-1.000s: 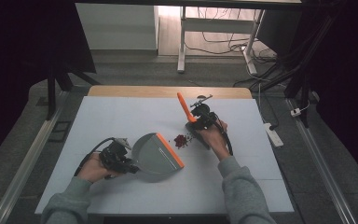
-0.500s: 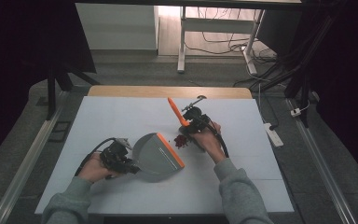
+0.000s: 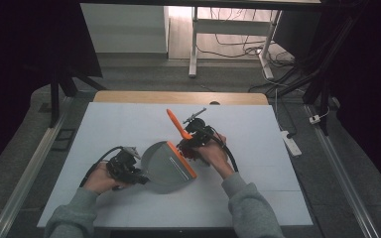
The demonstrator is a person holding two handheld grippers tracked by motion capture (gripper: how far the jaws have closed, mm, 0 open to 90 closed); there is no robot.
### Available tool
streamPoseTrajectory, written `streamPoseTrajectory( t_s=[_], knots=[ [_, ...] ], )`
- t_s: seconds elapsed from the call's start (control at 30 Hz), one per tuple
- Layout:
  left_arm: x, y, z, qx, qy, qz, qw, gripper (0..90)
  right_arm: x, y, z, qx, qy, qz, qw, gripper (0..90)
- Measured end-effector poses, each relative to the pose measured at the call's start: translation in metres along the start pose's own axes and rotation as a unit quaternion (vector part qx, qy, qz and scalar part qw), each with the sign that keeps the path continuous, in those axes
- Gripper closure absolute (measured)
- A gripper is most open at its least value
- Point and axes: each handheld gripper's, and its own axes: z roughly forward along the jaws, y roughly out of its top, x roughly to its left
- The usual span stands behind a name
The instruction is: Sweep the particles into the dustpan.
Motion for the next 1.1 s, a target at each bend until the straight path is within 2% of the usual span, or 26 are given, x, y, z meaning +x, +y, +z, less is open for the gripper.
streamPoseTrajectory(
  t_s=[0.07,0.13,0.4,0.57,0.63,0.7,0.73,0.8,0.83,0.87,1.0,1.03,1.07,1.1],
  knots=[
    [0.0,0.0,0.0,0.0,0.0,0.0,1.0,61.9,0.002,0.001,0.0,0.0,0.002,0.0,1.0,70.5],
    [0.0,0.0,0.0,0.0,0.0,0.0,1.0,61.9,0.007,0.002,0.001,-0.005,0.017,-0.001,0.9998,70.4],
    [0.0,0.0,0.0,0.001,0.0,0.0,1.0,61.9,0.023,0.006,0.004,-0.014,0.025,-0.005,0.9996,70.4],
    [0.0,0.0,0.001,0.004,0.0,0.001,1.0,61.9,0.034,0.01,0.002,-0.03,0.05,-0.006,0.9983,70.5],
    [0.0,0.0,0.001,0.004,0.0,0.0,1.0,61.9,0.041,0.012,0.001,-0.029,0.057,-0.017,0.9978,70.4],
    [0.0,0.0,0.001,0.003,0.002,0.0,1.0,61.9,0.05,0.014,0.001,-0.031,0.081,-0.03,0.9958,70.5],
    [0.0,0.0,0.001,0.003,0.002,0.0,1.0,61.9,0.05,0.014,0.001,-0.031,0.081,-0.03,0.9958,70.5],
    [0.0,0.0,0.001,0.003,0.001,0.001,1.0,61.9,0.059,0.015,-0.004,-0.043,0.1,-0.04,0.9932,70.4],
    [0.0,0.0,0.001,0.003,0.001,0.001,1.0,61.9,0.059,0.015,-0.004,-0.043,0.1,-0.04,0.9932,70.4],
    [0.0,0.0,0.001,0.004,0.001,0.001,1.0,61.9,0.058,0.016,-0.01,-0.057,0.097,-0.041,0.9928,70.4],
    [-0.001,0.0,0.0,0.001,0.003,0.002,1.0,61.9,0.039,0.015,-0.024,-0.082,0.072,-0.015,0.9939,70.4],
    [-0.001,0.0,0.0,0.001,0.003,0.002,1.0,61.9,0.039,0.015,-0.024,-0.082,0.072,-0.015,0.9939,70.4],
    [-0.001,0.0,0.001,0.002,0.003,0.002,1.0,61.9,0.028,0.013,-0.029,-0.088,0.053,-0.002,0.9948,70.4],
    [-0.001,0.0,0.001,0.002,0.003,0.002,1.0,61.9,0.022,0.012,-0.03,-0.089,0.042,0.002,0.9951,70.4]
  ],
)
